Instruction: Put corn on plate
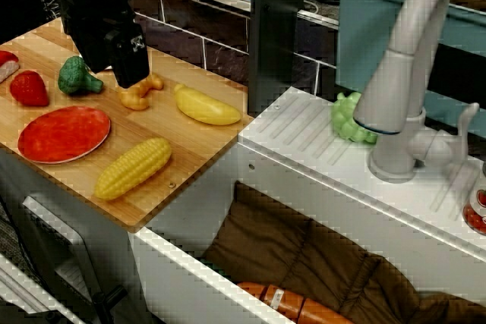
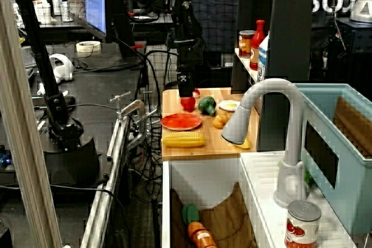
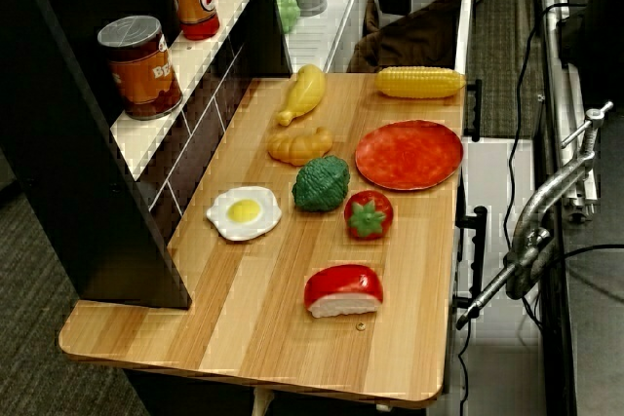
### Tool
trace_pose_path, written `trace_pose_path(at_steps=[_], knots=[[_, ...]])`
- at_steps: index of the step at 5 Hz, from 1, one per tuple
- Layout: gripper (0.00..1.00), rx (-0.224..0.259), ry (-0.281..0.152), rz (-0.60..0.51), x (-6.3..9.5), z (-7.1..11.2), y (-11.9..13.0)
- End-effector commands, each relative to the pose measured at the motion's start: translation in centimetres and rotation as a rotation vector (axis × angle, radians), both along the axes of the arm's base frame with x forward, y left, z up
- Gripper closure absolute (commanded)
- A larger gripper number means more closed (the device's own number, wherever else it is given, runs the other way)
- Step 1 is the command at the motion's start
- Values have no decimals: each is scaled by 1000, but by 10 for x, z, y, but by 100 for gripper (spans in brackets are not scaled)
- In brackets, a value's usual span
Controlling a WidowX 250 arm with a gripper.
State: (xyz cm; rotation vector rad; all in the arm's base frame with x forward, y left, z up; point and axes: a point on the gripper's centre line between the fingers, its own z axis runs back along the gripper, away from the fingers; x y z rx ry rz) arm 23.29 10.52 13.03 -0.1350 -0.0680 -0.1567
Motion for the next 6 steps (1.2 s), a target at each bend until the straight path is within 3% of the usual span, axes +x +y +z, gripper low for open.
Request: trace_pose_path(at_steps=[1,2,4,5,6], knots=[[0,0,0,0,0,0,0],[0,27,17,8,0,-13,3],[0,77,-2,9,3,-30,8],[0,104,-125,60,9,-42,9],[0,146,-223,161,10,-69,-2]])
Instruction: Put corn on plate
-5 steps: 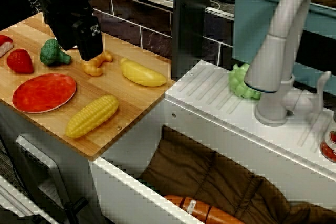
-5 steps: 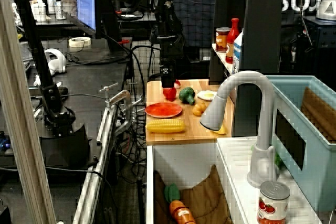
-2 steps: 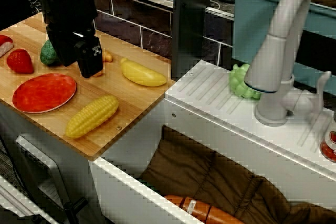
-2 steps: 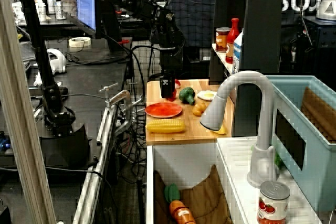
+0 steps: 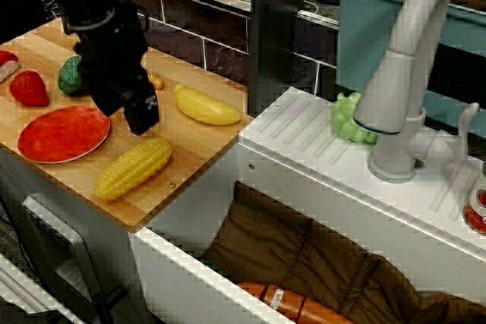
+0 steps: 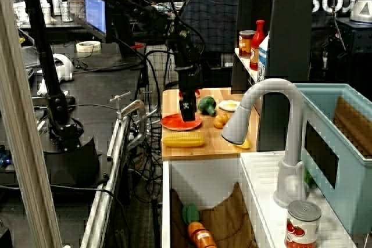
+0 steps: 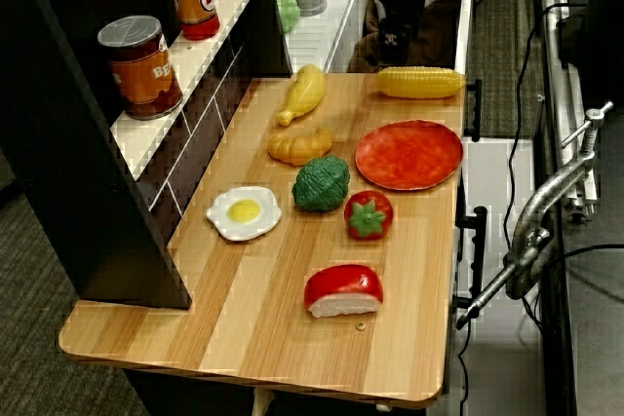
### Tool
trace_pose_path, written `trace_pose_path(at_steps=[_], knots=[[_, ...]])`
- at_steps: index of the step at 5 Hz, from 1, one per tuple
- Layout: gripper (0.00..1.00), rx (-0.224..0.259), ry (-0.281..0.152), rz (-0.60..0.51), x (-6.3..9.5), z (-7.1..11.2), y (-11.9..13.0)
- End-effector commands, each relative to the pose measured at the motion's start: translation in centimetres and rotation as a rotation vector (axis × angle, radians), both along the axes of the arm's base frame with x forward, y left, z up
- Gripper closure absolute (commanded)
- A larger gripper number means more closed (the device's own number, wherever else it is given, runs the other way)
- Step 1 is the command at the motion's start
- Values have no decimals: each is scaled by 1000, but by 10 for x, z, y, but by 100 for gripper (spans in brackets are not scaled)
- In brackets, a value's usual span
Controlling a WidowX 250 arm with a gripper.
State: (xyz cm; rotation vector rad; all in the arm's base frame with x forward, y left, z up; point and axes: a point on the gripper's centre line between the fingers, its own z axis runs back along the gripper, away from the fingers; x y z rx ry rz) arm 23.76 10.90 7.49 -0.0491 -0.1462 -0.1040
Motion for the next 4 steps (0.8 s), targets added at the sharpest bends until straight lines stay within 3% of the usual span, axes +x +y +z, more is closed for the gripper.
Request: trace_pose_path(at_steps=[1,3,4], knots=[[0,20,-154,153,2,-19,-14],[0,9,-140,169,0,-25,-7],[0,15,-148,157,-4,-20,-3]])
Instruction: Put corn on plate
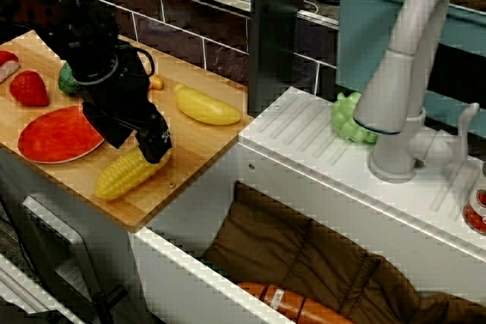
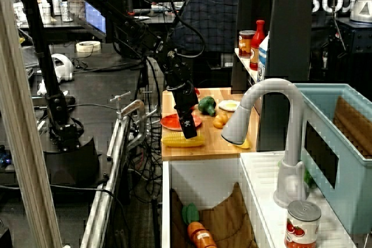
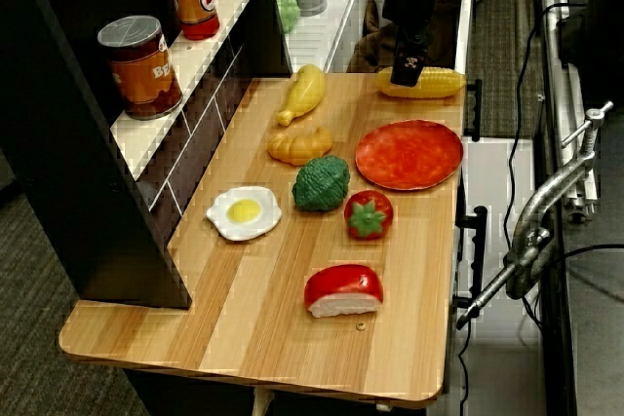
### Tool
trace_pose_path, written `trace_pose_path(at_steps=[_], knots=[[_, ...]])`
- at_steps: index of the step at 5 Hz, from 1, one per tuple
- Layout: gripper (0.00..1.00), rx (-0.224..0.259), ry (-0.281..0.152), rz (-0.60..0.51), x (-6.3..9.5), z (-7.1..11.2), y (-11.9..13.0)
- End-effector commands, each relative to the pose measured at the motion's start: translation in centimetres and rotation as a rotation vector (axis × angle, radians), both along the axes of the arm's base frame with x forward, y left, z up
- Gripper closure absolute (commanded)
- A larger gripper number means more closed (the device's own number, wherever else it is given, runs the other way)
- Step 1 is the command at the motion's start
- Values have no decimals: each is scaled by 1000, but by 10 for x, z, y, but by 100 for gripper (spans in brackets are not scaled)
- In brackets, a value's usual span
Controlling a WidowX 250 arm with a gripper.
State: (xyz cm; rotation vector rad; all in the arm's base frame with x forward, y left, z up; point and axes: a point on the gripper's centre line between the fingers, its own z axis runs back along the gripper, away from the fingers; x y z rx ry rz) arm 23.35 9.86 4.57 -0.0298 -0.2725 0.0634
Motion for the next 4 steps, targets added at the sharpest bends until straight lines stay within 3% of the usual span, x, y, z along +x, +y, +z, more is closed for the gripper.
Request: trace_pose_path(at_steps=[1,2,3,4], knots=[[0,19,-21,-22,-6,8,14],[0,33,-14,-33,-8,3,12],[0,16,-16,-3,-12,-5,7],[0,32,-35,-3,-12,-11,-6]])
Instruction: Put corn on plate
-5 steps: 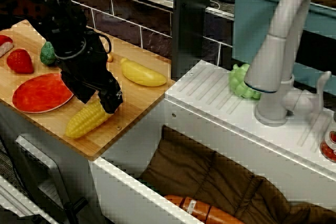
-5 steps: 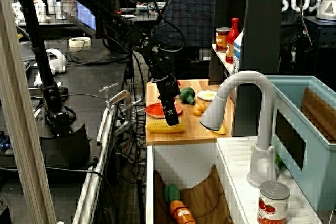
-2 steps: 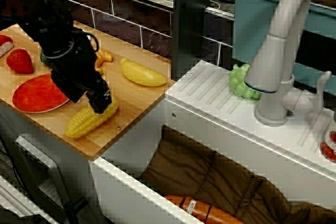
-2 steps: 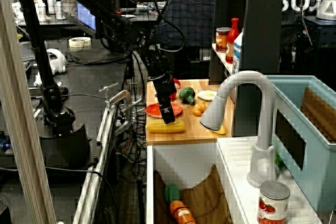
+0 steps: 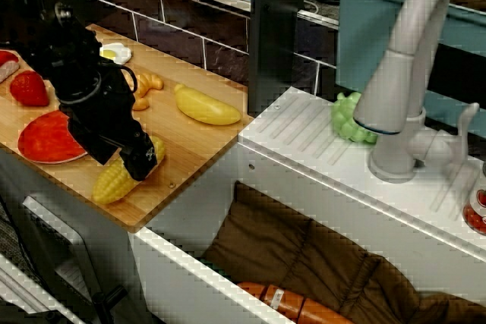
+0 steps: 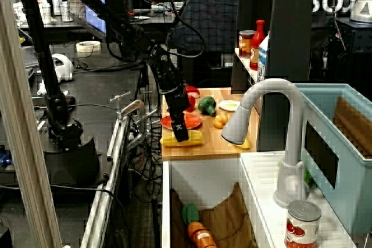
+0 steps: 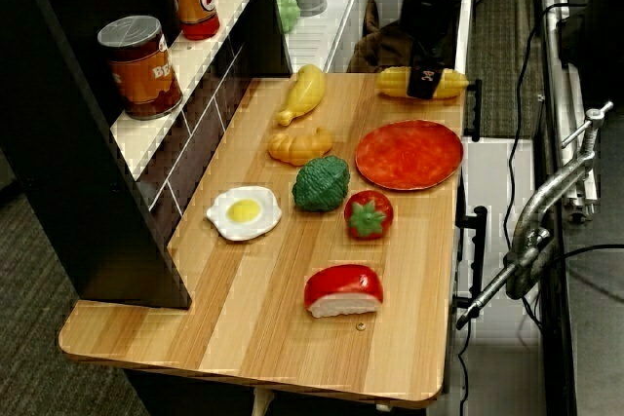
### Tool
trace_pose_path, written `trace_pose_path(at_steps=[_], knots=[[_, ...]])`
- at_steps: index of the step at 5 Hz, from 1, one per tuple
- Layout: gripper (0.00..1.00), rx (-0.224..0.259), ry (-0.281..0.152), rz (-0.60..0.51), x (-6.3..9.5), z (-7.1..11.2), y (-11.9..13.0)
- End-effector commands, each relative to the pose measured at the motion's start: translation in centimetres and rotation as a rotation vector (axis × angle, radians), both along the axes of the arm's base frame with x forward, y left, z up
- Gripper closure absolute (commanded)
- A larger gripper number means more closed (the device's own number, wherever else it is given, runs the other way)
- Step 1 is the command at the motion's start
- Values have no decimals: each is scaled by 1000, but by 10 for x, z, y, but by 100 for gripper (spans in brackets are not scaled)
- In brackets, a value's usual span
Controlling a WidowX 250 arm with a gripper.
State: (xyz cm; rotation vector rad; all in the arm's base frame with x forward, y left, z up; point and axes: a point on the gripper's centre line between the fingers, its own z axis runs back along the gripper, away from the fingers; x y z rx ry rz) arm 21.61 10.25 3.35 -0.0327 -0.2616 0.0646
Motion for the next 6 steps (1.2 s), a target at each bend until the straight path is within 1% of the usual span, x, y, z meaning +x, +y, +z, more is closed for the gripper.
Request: trace_pose_path(at_steps=[1,2,3,4,5,6], knots=[[0,6,-30,35,6,-4,-1],[100,-27,17,43,9,-13,8],[100,-46,42,23,12,-9,10],[100,-75,142,-43,23,8,12],[100,-200,234,-111,39,55,21],[100,-273,214,-131,42,104,49]])
